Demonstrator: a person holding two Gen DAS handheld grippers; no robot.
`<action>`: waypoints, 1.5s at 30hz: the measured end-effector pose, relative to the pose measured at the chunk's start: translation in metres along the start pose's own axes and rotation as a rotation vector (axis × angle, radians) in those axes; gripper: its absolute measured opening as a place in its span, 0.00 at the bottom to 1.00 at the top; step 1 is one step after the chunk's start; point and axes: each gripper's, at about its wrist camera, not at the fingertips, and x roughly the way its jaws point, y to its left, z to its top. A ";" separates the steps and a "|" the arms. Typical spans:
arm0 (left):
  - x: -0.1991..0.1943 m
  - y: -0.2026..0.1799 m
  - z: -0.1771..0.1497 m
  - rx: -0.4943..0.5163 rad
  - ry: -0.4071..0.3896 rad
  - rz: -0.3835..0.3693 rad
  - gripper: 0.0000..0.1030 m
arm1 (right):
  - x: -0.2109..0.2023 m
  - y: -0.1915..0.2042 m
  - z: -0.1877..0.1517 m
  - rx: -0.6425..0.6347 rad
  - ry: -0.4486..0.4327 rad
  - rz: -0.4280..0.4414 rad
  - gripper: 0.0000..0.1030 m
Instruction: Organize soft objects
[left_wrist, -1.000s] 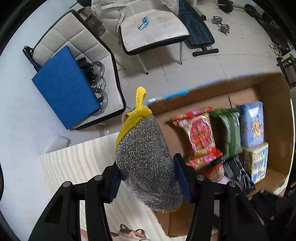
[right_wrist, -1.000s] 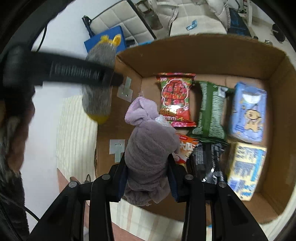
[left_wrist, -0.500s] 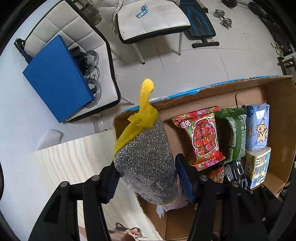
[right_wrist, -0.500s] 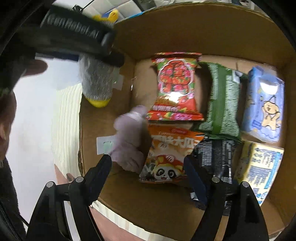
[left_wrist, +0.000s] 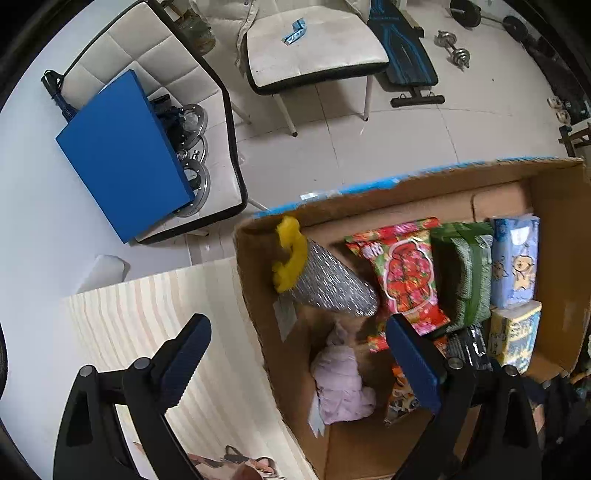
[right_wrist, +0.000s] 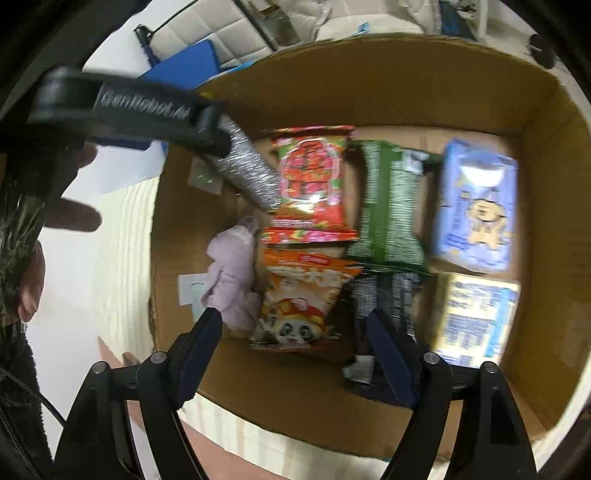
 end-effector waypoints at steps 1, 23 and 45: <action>-0.004 -0.002 -0.006 -0.005 -0.015 -0.012 0.94 | -0.009 -0.005 -0.002 0.004 -0.016 -0.039 0.92; -0.078 -0.058 -0.152 -0.197 -0.350 -0.058 0.94 | -0.096 -0.049 -0.055 0.062 -0.199 -0.333 1.00; -0.212 -0.074 -0.279 -0.217 -0.589 -0.104 0.94 | -0.235 -0.013 -0.161 0.027 -0.424 -0.331 1.00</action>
